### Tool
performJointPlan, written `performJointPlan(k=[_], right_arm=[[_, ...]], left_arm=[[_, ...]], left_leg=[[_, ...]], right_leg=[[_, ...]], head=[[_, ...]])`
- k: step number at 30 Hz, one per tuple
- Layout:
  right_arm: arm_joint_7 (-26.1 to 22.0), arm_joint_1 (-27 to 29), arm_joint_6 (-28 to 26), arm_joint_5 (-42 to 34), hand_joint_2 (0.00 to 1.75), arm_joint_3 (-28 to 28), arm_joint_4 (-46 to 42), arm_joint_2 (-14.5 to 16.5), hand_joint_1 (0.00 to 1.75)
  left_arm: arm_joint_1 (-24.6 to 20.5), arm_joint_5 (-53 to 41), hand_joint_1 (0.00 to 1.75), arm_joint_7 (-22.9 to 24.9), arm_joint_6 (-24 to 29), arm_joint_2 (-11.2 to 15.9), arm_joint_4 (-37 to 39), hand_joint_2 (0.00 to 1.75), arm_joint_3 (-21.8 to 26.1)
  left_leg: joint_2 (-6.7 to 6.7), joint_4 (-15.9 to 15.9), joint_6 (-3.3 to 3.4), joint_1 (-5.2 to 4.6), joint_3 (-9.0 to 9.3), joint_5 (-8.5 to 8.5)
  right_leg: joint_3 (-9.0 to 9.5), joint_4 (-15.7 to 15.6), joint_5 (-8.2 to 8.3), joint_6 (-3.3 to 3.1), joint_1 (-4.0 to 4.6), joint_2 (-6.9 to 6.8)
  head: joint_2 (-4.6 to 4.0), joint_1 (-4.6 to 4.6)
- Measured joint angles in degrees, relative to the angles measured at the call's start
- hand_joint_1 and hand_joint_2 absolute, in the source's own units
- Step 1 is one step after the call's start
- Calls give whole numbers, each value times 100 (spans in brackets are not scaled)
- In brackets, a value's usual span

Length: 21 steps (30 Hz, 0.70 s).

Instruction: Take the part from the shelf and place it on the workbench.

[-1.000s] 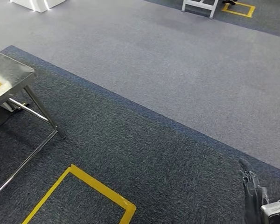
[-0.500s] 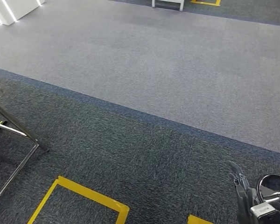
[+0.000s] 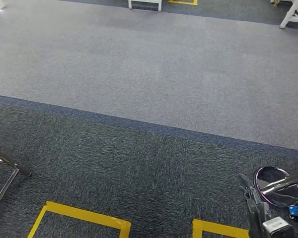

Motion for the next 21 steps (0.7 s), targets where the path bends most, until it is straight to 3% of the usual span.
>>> performJointPlan(k=[2,3,4,7,9,10,11,13,15,17,19,21], right_arm=[[35,12,-133,-65,0,61,1,-65,0],[51,24,-207,-101,0,96,2,-101,0],[66,33,-278,-137,0,132,2,-141,0],[86,40,-412,-197,0,234,2,-249,0],[95,44,-440,-211,0,287,2,-293,0],[98,52,-446,-215,0,305,2,-307,0],[98,58,-448,-219,0,320,2,-318,0],[99,64,-453,-221,0,344,1,-335,0],[105,61,-490,-234,0,368,0,-351,0],[119,62,-569,-259,0,398,1,-373,0],[127,66,-616,-273,0,420,2,-387,0],[127,66,-616,-273,0,420,2,-387,0]], left_arm=[[13,-3,0,-1,-1,1,0,0,4],[14,-7,0,-1,-2,1,0,0,7],[11,-10,0,-1,-2,0,0,0,8],[0,-14,0,-2,0,4,0,0,13],[-6,-14,0,-5,3,11,0,0,17],[-11,-14,0,-7,4,11,0,0,19],[-17,-14,0,-7,5,10,0,0,19],[-20,-14,0,-9,5,10,1,0,20],[-7,-13,0,-4,5,6,3,0,22],[14,-9,0,37,5,1,6,0,31],[23,-5,0,72,5,1,7,0,38],[23,-5,0,72,5,1,7,0,38]], left_leg=[[152,1,6,-15,-9,-5],[224,2,5,-17,-10,-8],[290,2,0,-17,-7,-14],[439,12,-54,-40,39,-48],[514,13,-119,-59,82,-74],[554,5,-152,-55,104,-80],[550,9,-189,-39,117,-96],[364,196,-241,-15,67,-263],[112,851,-250,-8,-204,-642],[41,1584,-239,-14,-542,-934],[35,1848,-231,-18,-677,-999],[35,1850,-231,-18,-678,-999]], right_leg=[[-307,638,-226,24,-9,-70],[-321,680,-182,31,-12,-84],[-205,473,-36,33,-16,-113],[426,-682,411,-1,-12,-377],[546,-931,441,-73,12,-431],[537,-936,451,-115,21,-373],[552,-945,462,-156,20,-326],[592,-968,502,-231,9,-231],[614,-975,525,-272,10,-127],[616,-973,526,-286,33,-11],[617,-972,524,-289,45,47],[618,-972,524,-289,45,48]], head=[[0,-1],[0,1],[0,1],[0,-3],[0,-15],[0,-19],[0,-19],[0,-29],[0,-40],[0,-44],[0,-46],[0,-46]])
